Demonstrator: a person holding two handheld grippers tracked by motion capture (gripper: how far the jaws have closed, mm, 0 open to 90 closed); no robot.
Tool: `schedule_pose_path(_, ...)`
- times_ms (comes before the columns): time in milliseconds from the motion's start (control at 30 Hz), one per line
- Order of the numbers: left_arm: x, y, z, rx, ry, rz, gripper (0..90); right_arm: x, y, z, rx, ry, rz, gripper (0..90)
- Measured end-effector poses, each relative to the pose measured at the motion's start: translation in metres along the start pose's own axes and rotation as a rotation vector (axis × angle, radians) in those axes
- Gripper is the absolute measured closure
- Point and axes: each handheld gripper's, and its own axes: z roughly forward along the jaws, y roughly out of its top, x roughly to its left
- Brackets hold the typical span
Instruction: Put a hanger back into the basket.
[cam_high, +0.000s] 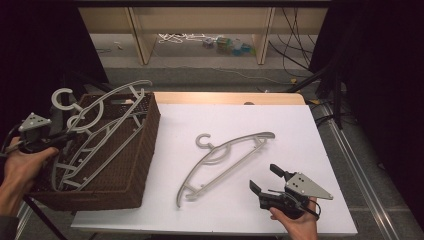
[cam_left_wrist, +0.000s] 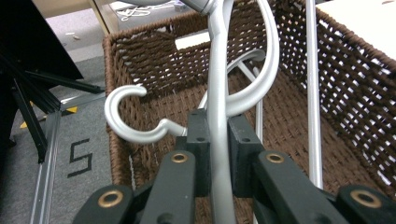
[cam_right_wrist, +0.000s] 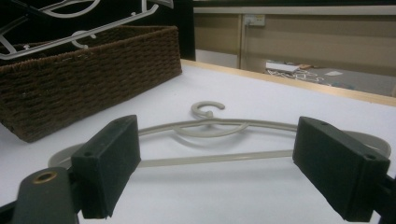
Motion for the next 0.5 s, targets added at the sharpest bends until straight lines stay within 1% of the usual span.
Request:
schedule_pose_path(67, 0.002, -0.002, 0.0, 0.013, 0.0, 0.011, 81.3, 0.0, 0.0, 0.0, -0.008, 0.005, 0.005, 15.9)
schedule_pose_path(100, 0.002, -0.004, 0.001, 0.011, 0.0, 0.006, 81.3, 0.0, 0.0, 0.0, -0.009, 0.005, 0.007, 15.9)
schedule_pose_path(133, 0.003, -0.005, 0.002, 0.025, -0.003, 0.018, 81.3, 0.0, 0.0, 0.0, -0.007, 0.005, 0.004, 15.9)
schedule_pose_path(167, 0.003, -0.005, 0.002, 0.025, -0.003, 0.018, 81.2, 0.0, 0.0, 0.0, -0.002, 0.002, 0.001, 15.9)
schedule_pose_path(200, 0.003, -0.007, 0.004, 0.026, 0.006, 0.015, 81.3, 0.0, 0.0, 0.0, -0.002, 0.0, 0.002, 15.9)
schedule_pose_path(267, 0.006, -0.01, 0.004, 0.042, 0.01, 0.02, 81.3, 0.0, 0.0, 0.001, -0.021, 0.008, 0.016, 15.9)
schedule_pose_path(367, 0.008, -0.012, 0.005, 0.057, 0.019, 0.029, 81.3, 0.0, 0.0, 0.001, -0.017, 0.009, 0.013, 15.9)
schedule_pose_path(433, 0.009, -0.015, 0.007, 0.058, 0.019, 0.02, 81.3, 0.0, 0.0, 0.001, -0.018, 0.01, 0.014, 15.9)
schedule_pose_path(500, 0.011, -0.016, 0.006, 0.08, 0.021, 0.04, 81.3, 0.0, 0.0, 0.001, -0.019, 0.01, 0.014, 15.9)
